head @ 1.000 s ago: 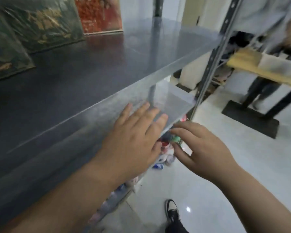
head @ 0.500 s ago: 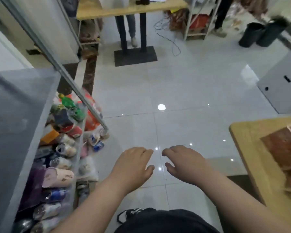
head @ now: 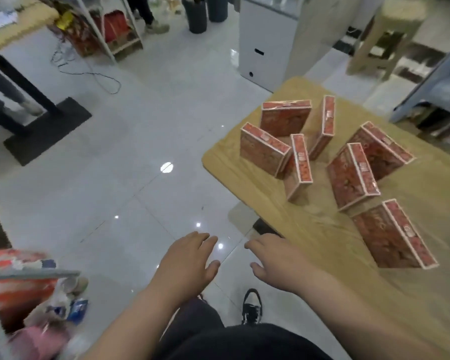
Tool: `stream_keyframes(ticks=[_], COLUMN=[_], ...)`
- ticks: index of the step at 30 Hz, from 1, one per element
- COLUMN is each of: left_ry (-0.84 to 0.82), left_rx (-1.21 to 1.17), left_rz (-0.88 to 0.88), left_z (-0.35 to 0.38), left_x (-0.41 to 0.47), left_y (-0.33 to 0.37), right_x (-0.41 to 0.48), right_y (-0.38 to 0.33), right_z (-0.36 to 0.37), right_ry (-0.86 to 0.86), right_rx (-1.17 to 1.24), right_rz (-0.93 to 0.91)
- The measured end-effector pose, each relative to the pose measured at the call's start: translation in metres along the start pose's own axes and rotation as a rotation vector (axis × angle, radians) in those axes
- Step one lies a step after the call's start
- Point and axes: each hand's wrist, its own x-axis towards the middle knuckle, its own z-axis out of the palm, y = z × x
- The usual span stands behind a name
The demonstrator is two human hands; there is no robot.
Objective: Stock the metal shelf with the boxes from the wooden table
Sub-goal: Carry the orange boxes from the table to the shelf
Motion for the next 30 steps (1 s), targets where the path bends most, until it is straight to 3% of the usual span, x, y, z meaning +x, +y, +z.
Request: stream_keyframes(ticks=[13, 20, 27, 30], left_ry=[-0.096, -0.129, -0.081, -0.047], left_rx=[0.098, 0.157, 0.16, 0.101], left_rz=[0.664, 0.936, 1.011, 0.966], left_z=[-0.018, -0.014, -0.01, -0.012], left_x=[0.16, 0.199, 0.214, 0.216], left_y=[0.084, 0.145, 0.212, 0.248], right_x=[-0.073, -0.122, -0.158, -0.158], right_y=[0.068, 0.08, 0.135, 0.175], right_z=[-0.02, 0.009, 0.037, 0.039], right_ry=[0.115, 0.378, 0.733, 0.719], right_rx=[0.255, 0.416, 0.512, 0.57], right_rz=[0.692, 1.036, 1.234, 1.231])
